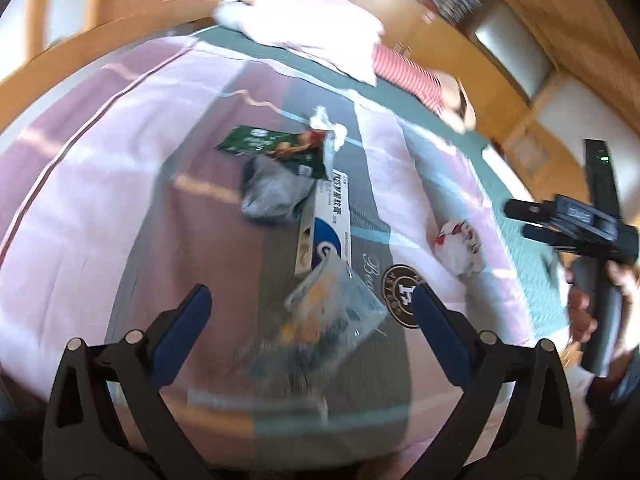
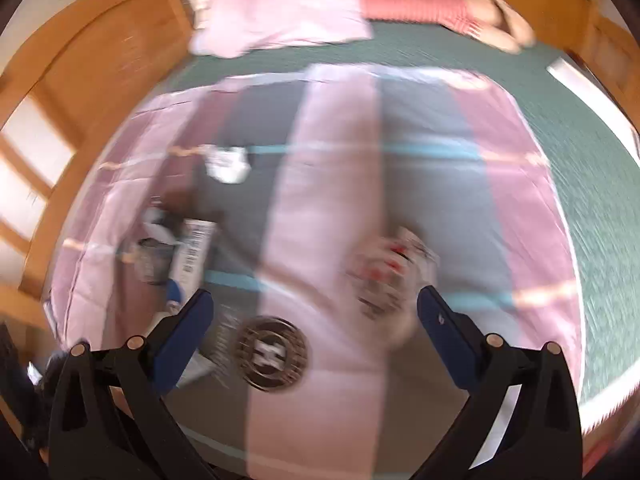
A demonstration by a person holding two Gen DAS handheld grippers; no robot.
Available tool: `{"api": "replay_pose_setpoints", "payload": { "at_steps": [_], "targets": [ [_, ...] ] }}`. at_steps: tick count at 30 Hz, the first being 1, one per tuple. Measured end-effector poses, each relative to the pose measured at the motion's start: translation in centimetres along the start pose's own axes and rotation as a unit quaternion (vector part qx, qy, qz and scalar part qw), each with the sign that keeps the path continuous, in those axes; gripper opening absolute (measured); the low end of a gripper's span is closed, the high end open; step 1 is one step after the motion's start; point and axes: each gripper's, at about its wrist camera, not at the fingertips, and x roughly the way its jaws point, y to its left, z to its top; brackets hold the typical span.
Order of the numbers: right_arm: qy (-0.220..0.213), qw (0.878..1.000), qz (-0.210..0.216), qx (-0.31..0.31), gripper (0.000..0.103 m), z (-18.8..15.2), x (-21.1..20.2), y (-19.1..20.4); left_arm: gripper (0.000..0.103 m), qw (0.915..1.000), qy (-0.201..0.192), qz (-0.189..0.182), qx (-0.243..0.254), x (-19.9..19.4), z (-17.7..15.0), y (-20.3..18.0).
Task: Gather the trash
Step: 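Grasp the white face-print bag with the right tool while the left tool grasps the clear plastic bag, then carry both bags to the bin and open the right tool to drop the white bag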
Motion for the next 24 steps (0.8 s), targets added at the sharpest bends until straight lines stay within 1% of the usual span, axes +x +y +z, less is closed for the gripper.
{"api": "replay_pose_setpoints", "payload": {
  "at_steps": [2, 3, 5, 7, 9, 12, 13, 14, 15, 16, 17, 18, 19, 20, 21, 22, 23, 24],
  "targets": [
    [0.008, 1.000, -0.005, 0.026, 0.100, -0.5, 0.3, -1.6, 0.099, 0.9989, 0.043, 0.000, 0.019, 2.3, 0.3, -0.4],
    [0.012, 0.999, -0.006, 0.044, 0.100, -0.6, 0.9, -2.3, 0.099, 0.9968, 0.074, 0.010, 0.030, 3.8, 0.0, -0.7],
    [0.013, 0.997, -0.008, 0.072, 0.100, -0.6, 2.2, -2.8, 0.099, 0.9944, 0.099, 0.027, 0.027, 5.2, -0.8, -0.7],
    [0.016, 0.996, -0.022, 0.088, 0.100, -0.3, 4.3, -2.9, 0.099, 0.9914, 0.128, 0.027, 0.009, 6.4, -1.3, -0.1],
    [0.020, 0.994, -0.063, 0.084, 0.100, 0.2, 6.8, -2.6, 0.099, 0.9895, 0.143, 0.023, 0.001, 7.1, -1.7, 0.3],
    [0.036, 0.990, -0.114, 0.069, 0.100, 0.6, 10.2, -2.1, 0.099, 0.9906, 0.129, 0.033, 0.030, 7.0, -2.2, 0.0],
    [0.042, 0.989, -0.120, 0.069, 0.099, 0.5, 11.1, -2.0, 0.099, 0.9903, 0.128, 0.038, 0.039, 7.0, -2.2, 0.0],
    [0.048, 0.989, -0.119, 0.070, 0.091, 0.3, 11.8, -2.0, 0.099, 0.9897, 0.127, 0.044, 0.049, 7.1, -2.5, -0.3],
    [0.055, 0.989, -0.114, 0.073, 0.073, 0.1, 12.4, -2.0, 0.099, 0.9879, 0.129, 0.053, 0.067, 7.3, -2.7, -0.7],
    [0.067, 0.989, -0.103, 0.079, 0.065, -0.2, 12.8, -1.9, 0.099, 0.9867, 0.128, 0.058, 0.081, 7.4, -2.9, -1.0],
    [0.070, 0.989, -0.097, 0.083, 0.056, -0.4, 12.9, -1.9, 0.098, 0.9856, 0.125, 0.062, 0.096, 7.3, -3.1, -1.2],
    [0.064, 0.990, -0.100, 0.080, 0.050, -0.5, 12.7, -1.7, 0.095, 0.9837, 0.122, 0.066, 0.114, 7.3, -3.3, -1.5],
    [0.062, 0.991, -0.101, 0.069, 0.045, -0.7, 12.3, -1.2, 0.086, 0.9816, 0.122, 0.071, 0.129, 7.4, -3.5, -1.8],
    [0.062, 0.991, -0.097, 0.063, 0.040, -0.8, 12.0, -0.9, 0.080, 0.9794, 0.122, 0.079, 0.140, 7.5, -3.7, -1.9],
    [0.059, 0.992, -0.092, 0.059, 0.038, -0.9, 11.6, -0.6, 0.078, 0.9774, 0.116, 0.086, 0.154, 7.4, -3.8, -2.1],
    [0.053, 0.993, -0.087, 0.054, 0.038, -1.1, 10.9, -0.3, 0.072, 0.9776, 0.114, 0.085, 0.155, 7.5, -4.0, -2.2],
    [0.045, 0.994, -0.083, 0.047, 0.038, -1.3, 10.1, 0.1, 0.063, 0.9782, 0.113, 0.082, 0.154, 7.4, -4.0, -2.2],
    [0.037, 0.995, -0.081, 0.040, 0.038, -1.4, 9.4, 0.5, 0.059, 0.9792, 0.109, 0.082, 0.150, 7.1, -3.9, -2.1]
  ]
}}
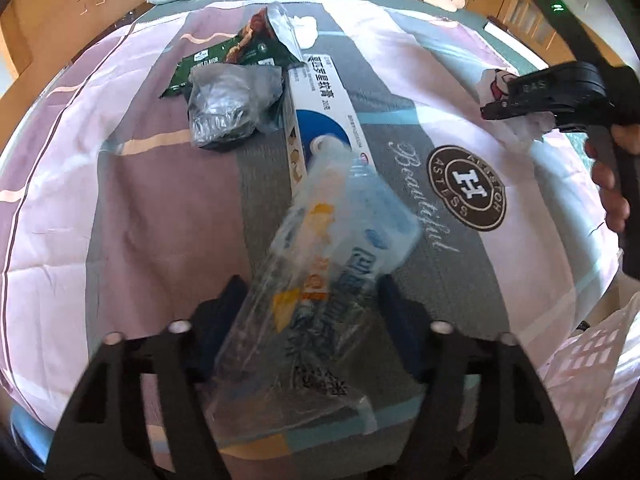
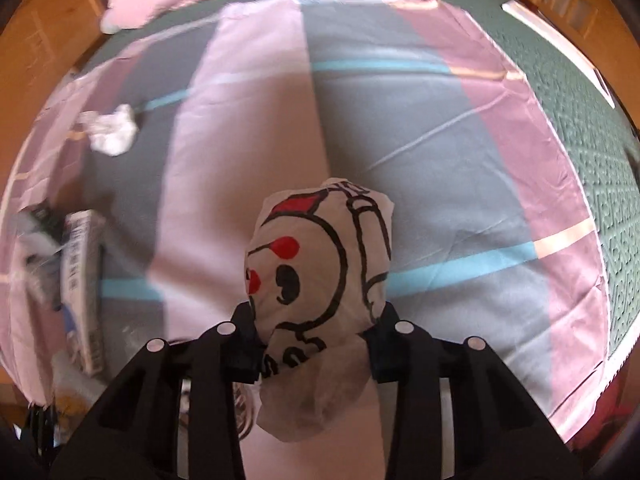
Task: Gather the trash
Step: 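Carry both bags to the bin and open the right tool to drop the white bag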
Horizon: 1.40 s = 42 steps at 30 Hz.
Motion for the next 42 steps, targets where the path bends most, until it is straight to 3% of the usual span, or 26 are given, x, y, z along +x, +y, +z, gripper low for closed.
{"api": "replay_pose_setpoints", "payload": {
  "at_steps": [2, 3, 8, 11, 13, 14, 17, 21, 24, 28, 34, 42],
  "targets": [
    [-0.019, 1.000, 0.008, -0.017, 0.038, -0.5, -1.9, 0.5, 0.038, 1.0000, -0.004, 0.002, -0.006, -0.2, 0.1, 0.2],
    [-0.027, 0.999, 0.012, -0.023, 0.038, -0.8, -2.6, 0.7, 0.036, 0.9999, -0.007, -0.001, -0.013, -0.6, -0.1, 0.6],
    [-0.044, 0.997, 0.047, -0.040, 0.038, -2.5, -5.5, 1.6, 0.030, 0.9957, -0.042, -0.039, -0.073, -2.8, -0.6, 2.8],
    [-0.040, 0.996, 0.063, -0.050, 0.038, -3.7, -6.2, 2.6, 0.029, 0.9835, -0.078, -0.095, -0.133, -4.4, -0.8, 4.9],
    [-0.037, 0.995, 0.072, -0.058, 0.038, -4.3, -6.5, 3.2, 0.029, 0.9711, -0.096, -0.134, -0.173, -5.1, -1.0, 6.3],
    [-0.037, 0.995, 0.073, -0.062, 0.038, -4.9, -6.6, 3.7, 0.029, 0.9661, -0.103, -0.145, -0.188, -5.3, -1.0, 6.8],
    [-0.038, 0.994, 0.066, -0.085, 0.038, -5.7, -6.8, 5.0, 0.029, 0.9615, -0.114, -0.149, -0.201, -5.6, -1.1, 7.3],
    [-0.047, 0.991, 0.060, -0.108, 0.038, -6.9, -7.5, 6.3, 0.028, 0.9686, -0.117, -0.114, -0.187, -6.0, -1.1, 7.1],
    [-0.060, 0.988, 0.073, -0.119, 0.038, -7.9, -9.0, 7.0, 0.027, 0.9740, -0.144, -0.085, -0.153, -7.5, -1.6, 6.3],
    [-0.106, 0.980, 0.076, -0.147, 0.038, -10.3, -13.1, 7.4, 0.027, 0.9786, -0.167, -0.046, -0.111, -9.7, -2.6, 4.5],
    [-0.186, 0.967, 0.015, -0.176, 0.038, -15.5, -18.9, 6.9, 0.028, 0.9775, -0.200, -0.017, -0.065, -14.1, -4.8, -0.4],
    [-0.227, 0.962, -0.010, -0.149, 0.038, -21.1, -23.4, 3.4, 0.028, 0.9679, -0.250, -0.020, -0.021, -19.5, -7.9, -6.4]
  ]
}}
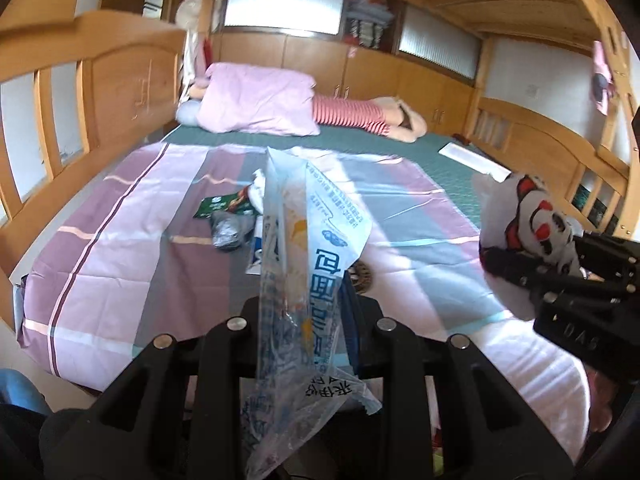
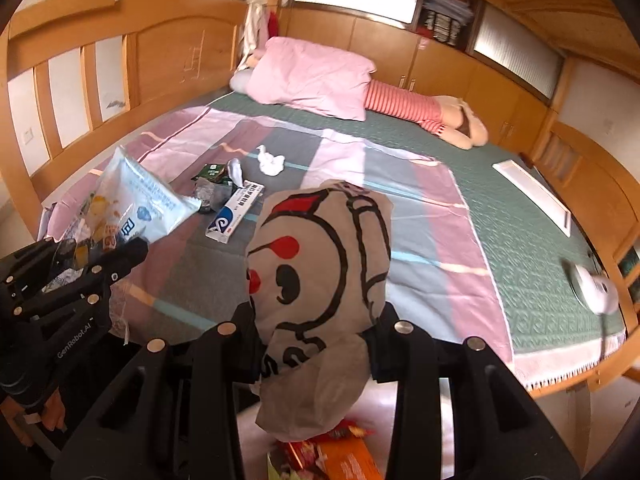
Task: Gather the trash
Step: 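Carry both bags to the bin and open the right tool to drop the white bag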
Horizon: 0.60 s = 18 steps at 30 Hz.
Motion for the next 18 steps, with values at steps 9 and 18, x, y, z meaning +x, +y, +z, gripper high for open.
{"api": "replay_pose_setpoints", "payload": {
  "at_steps": [9, 18],
  "targets": [
    [0.005, 0.998, -0.002, 0.062, 0.038, -4.3, -4.0, -4.2, 0.028, 0.9993, -0.015, -0.024, 0.025, -3.7, -1.6, -4.0],
    [0.084, 0.992, -0.022, 0.090, 0.038, -10.3, -4.1, -7.3, 0.028, 0.9978, -0.012, -0.048, 0.044, -4.3, -2.8, -5.8]
  ]
}}
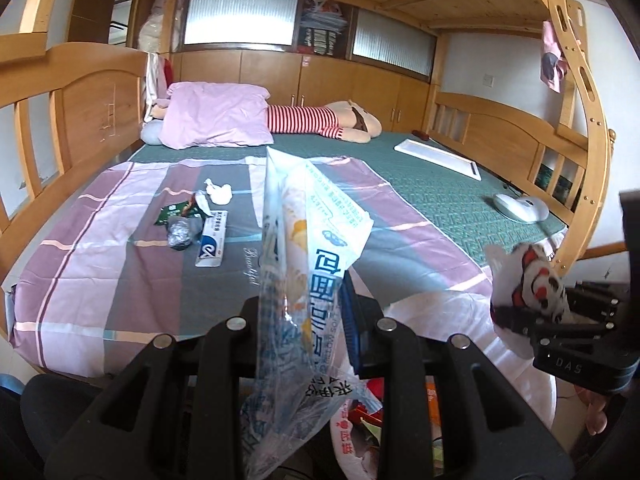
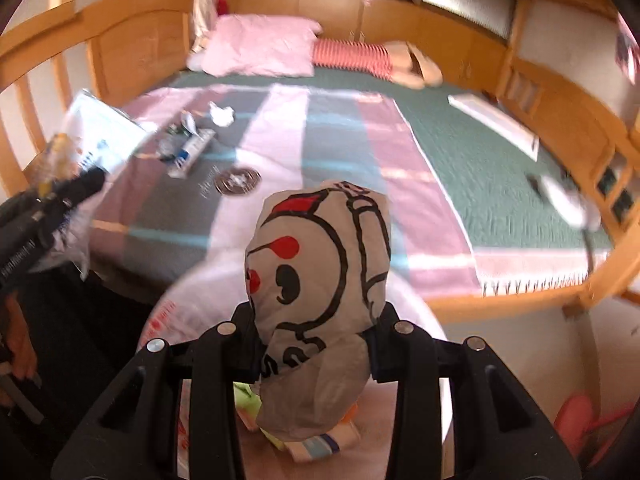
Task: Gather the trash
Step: 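Carry both bags to the bin and open the right tool to drop the white bag, then open the left tool over the bin to drop the clear plastic bag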
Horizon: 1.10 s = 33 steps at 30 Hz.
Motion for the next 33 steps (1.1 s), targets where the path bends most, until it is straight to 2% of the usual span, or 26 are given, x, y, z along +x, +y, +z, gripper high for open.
{"api": "replay_pose_setpoints", "payload": {
  "at_steps": [1, 2, 3, 5, 6, 8, 15, 20, 26, 33],
  "targets": [
    [0.011, 1.000, -0.002, 0.006, 0.038, -0.3, 0.4, -0.2, 0.028, 1.0000, 0.001, -0.001, 0.001, 0.0, -0.1, -0.2],
    [0.024, 1.000, -0.006, 0.007, 0.043, -0.7, 0.9, -0.4, 0.028, 1.0000, 0.001, -0.002, 0.002, 0.0, -0.1, -0.3],
    [0.039, 0.999, -0.007, 0.000, 0.055, -1.0, 1.4, -0.1, 0.028, 1.0000, 0.001, -0.002, 0.003, 0.0, -0.2, -0.4],
    [0.061, 0.998, -0.024, -0.024, 0.073, -1.7, 2.3, 0.7, 0.028, 1.0000, 0.002, -0.003, 0.005, -0.1, -0.3, -0.6],
    [0.059, 0.997, -0.037, -0.033, 0.078, -1.8, 2.4, 1.1, 0.028, 1.0000, 0.003, -0.003, 0.005, 0.0, -0.4, -0.6],
    [0.054, 0.997, -0.046, -0.040, 0.081, -1.8, 2.3, 1.5, 0.028, 1.0000, 0.004, -0.003, 0.005, 0.0, -0.5, -0.7],
    [0.033, 0.998, -0.062, 0.002, 0.083, -1.1, 1.4, -0.7, 0.028, 1.0000, 0.004, -0.008, -0.002, 0.1, -1.1, -0.6],
    [0.007, 0.997, -0.042, 0.069, 0.083, -1.3, 0.3, -3.3, 0.028, 0.9998, 0.014, -0.013, -0.005, 0.5, -1.6, -0.9],
    [-0.016, 0.995, -0.043, 0.092, 0.083, -1.0, -0.4, -3.9, 0.028, 0.9995, 0.022, -0.021, 0.000, 1.0, -1.8, -1.4],
    [-0.038, 0.990, -0.046, 0.131, 0.083, -1.0, -1.1, -5.3, 0.028, 0.9933, 0.073, -0.089, -0.001, 2.9, -2.8, -1.9]
  ]
}}
